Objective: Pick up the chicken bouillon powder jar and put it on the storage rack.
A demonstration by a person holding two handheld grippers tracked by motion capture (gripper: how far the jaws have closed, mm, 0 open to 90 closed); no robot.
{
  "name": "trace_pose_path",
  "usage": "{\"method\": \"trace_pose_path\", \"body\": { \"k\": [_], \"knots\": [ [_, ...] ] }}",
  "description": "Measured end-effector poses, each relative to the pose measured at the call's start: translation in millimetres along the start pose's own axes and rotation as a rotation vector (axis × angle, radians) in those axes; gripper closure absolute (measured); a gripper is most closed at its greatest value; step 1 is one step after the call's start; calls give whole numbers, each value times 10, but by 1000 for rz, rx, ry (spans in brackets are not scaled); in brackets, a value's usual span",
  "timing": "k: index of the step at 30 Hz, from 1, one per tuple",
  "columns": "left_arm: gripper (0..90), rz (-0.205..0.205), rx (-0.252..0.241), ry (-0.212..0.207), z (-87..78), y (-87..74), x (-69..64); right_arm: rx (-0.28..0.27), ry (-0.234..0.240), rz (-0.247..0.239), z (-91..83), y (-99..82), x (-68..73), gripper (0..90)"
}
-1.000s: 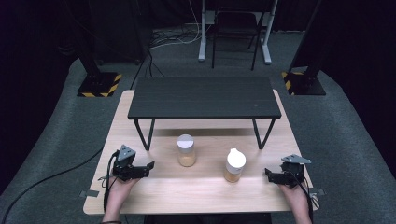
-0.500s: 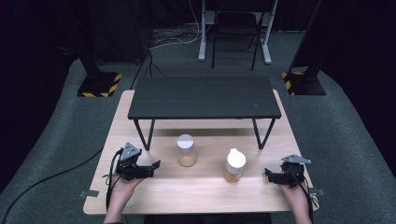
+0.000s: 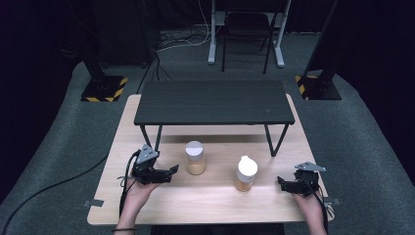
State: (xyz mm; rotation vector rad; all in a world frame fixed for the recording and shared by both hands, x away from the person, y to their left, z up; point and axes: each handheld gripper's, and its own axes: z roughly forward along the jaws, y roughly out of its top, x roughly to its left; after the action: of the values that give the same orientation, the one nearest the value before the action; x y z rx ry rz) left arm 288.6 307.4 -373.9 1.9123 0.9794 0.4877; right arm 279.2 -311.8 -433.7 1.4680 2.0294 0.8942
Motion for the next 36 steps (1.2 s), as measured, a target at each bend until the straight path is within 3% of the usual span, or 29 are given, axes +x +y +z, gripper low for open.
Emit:
{"method": "trace_pose_path", "body": {
  "k": [17, 36],
  "knots": [
    [87, 43, -9, -44, 251, 300, -153, 0, 0, 0, 0, 0, 0, 46],
    [99, 80, 22, -54, 608, 381, -237, 1, 1, -1, 0, 1, -1, 45]
  ]
}}
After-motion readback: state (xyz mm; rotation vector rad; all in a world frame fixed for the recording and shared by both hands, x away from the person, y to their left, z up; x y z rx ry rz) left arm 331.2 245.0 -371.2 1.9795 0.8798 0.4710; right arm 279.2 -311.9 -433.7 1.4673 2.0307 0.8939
